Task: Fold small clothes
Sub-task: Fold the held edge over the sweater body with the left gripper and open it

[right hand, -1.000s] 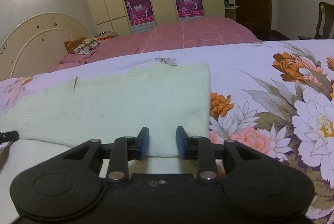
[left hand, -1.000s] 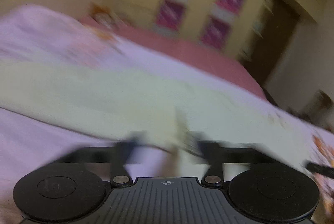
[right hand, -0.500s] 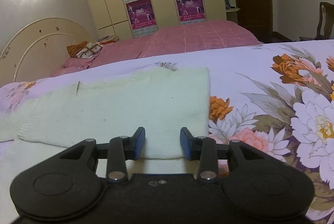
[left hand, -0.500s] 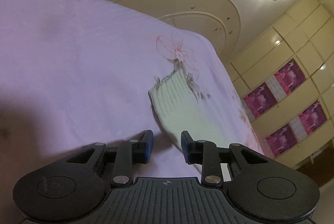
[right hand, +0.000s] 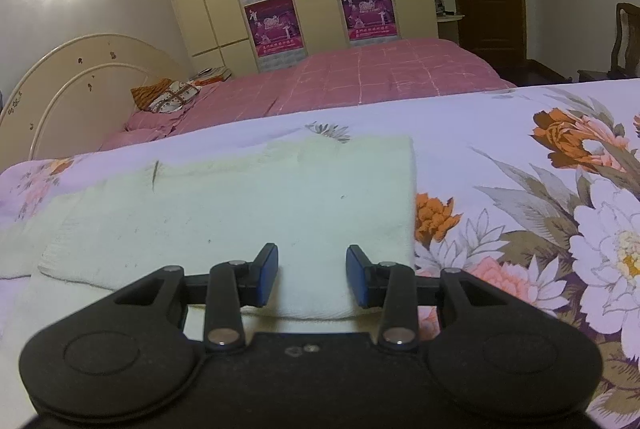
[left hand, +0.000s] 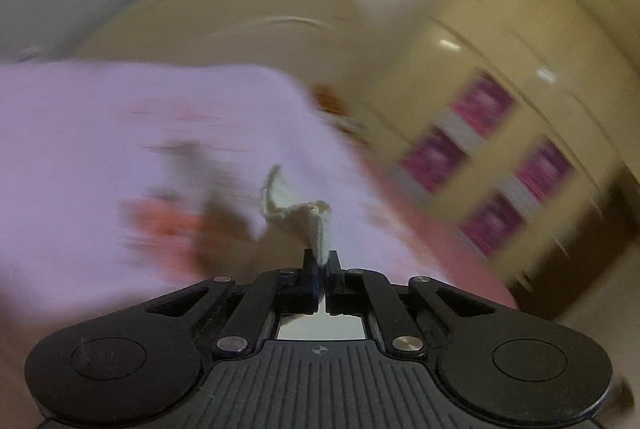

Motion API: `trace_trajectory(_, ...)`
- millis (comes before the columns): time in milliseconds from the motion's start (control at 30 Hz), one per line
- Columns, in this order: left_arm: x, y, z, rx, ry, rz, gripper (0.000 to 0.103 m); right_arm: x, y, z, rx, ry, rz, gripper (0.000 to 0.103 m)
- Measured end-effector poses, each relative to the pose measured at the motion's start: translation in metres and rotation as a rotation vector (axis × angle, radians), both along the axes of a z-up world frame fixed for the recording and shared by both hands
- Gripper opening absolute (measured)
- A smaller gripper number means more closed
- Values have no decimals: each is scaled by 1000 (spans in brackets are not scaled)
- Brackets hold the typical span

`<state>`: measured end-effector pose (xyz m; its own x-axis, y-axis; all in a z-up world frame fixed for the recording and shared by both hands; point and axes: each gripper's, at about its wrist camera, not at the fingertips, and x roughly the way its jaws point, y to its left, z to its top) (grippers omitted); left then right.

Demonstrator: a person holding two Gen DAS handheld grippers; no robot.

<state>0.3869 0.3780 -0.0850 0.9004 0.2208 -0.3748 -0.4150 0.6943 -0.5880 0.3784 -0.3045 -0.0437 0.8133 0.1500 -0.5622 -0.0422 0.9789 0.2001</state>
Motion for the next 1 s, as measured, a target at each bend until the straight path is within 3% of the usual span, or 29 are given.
trace_trajectory(100, 28, -44, 15, 55, -29, -111, 3, -1, 4, -1, 2, 3, -5, 37)
trace_trajectory(300, 75, -130, 22, 55, -47, -272, 3, -2, 10, 1, 11, 7, 2, 37)
trace_trajectory(467, 99, -185, 23, 50, -36, -354, 3, -3, 9, 3, 20, 4, 0, 38)
trace_trajectory(567, 110, -215, 21, 88, -8, -404, 3, -6, 6, 3, 29, 6, -4, 38)
trace_trajectory(1000, 73, -317, 23, 248, 116, -556, 3, -6, 11, 9, 94, -11, 23, 38)
